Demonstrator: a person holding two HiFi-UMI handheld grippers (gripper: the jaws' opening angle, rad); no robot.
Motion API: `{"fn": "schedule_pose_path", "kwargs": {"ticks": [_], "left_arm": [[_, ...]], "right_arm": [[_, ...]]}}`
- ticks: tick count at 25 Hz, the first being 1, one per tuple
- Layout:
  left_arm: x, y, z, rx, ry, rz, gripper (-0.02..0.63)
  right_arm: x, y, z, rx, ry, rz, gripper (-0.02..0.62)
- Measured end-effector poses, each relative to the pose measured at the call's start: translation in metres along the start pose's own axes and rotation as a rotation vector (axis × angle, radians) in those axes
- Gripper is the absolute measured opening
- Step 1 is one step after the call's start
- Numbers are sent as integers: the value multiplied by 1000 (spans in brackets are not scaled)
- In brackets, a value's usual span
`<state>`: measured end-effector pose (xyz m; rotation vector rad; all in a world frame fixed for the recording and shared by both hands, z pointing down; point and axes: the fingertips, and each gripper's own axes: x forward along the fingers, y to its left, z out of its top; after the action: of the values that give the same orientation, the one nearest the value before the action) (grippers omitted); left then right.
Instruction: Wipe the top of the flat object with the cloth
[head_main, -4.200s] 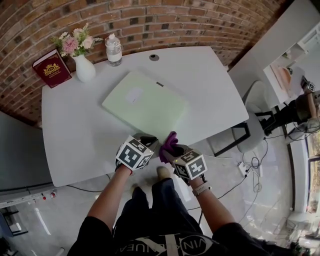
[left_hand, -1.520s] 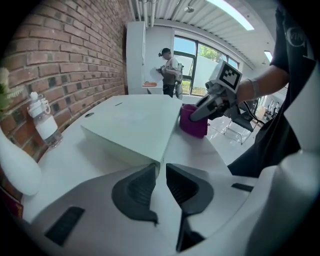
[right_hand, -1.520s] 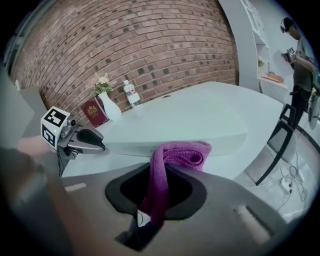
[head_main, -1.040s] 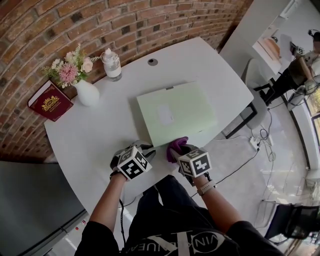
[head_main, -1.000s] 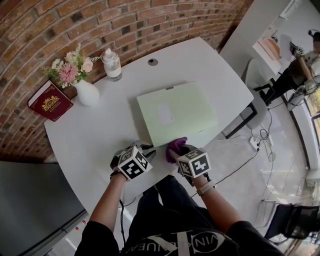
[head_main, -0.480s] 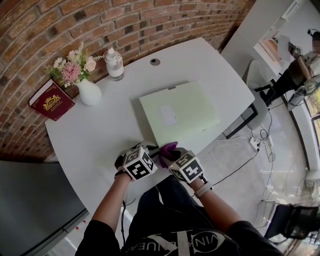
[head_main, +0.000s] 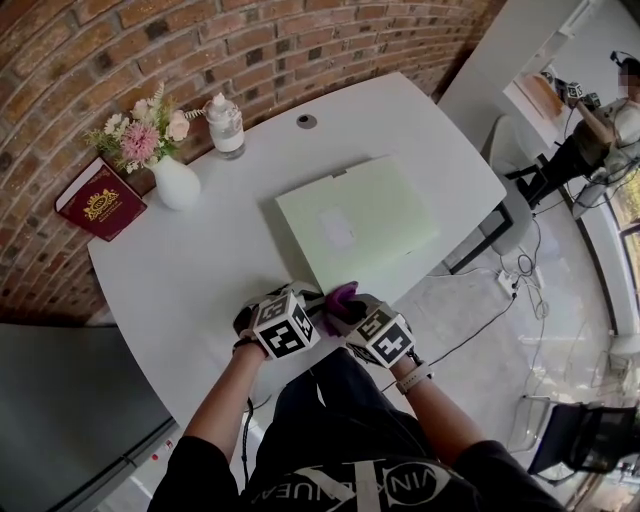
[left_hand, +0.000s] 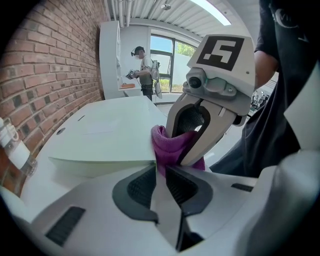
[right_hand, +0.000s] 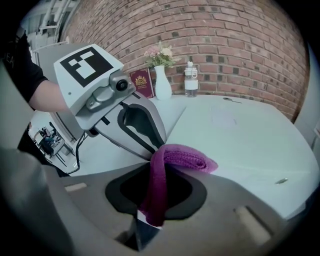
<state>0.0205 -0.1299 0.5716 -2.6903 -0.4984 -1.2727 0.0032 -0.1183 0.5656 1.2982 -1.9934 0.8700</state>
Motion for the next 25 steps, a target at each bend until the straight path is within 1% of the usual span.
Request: {"fn": "schedule_pose_path", "kwargs": {"ticks": [5, 8, 11, 15, 19, 22, 24, 25], "left_arm": [[6, -8, 5, 23, -2, -19, 55], [9, -12, 9, 7, -16, -37, 57], [12, -15, 13, -6, -31, -50, 57], [17, -24, 19, 23, -28, -73, 57], [26, -31, 21, 42, -11, -86, 57], [28, -35, 20, 55, 12, -68, 57], [21, -35, 14, 44, 21, -28, 57], [16, -32, 11, 36, 23, 7, 57]], "right_arm": [[-6, -2, -8, 35, -23, -16, 67], [-11, -4, -15, 56, -30, -27, 67], [-17, -5, -16, 73, -63, -40, 67], [-25, -7, -25, 77, -82, -72, 67], [-35, -12, -36, 115, -85, -112, 67], [-51, -21, -46, 149, -106, -165, 67], [-63, -29, -52, 185, -148, -193, 67], [-70, -34, -55, 208, -175, -203, 67]]}}
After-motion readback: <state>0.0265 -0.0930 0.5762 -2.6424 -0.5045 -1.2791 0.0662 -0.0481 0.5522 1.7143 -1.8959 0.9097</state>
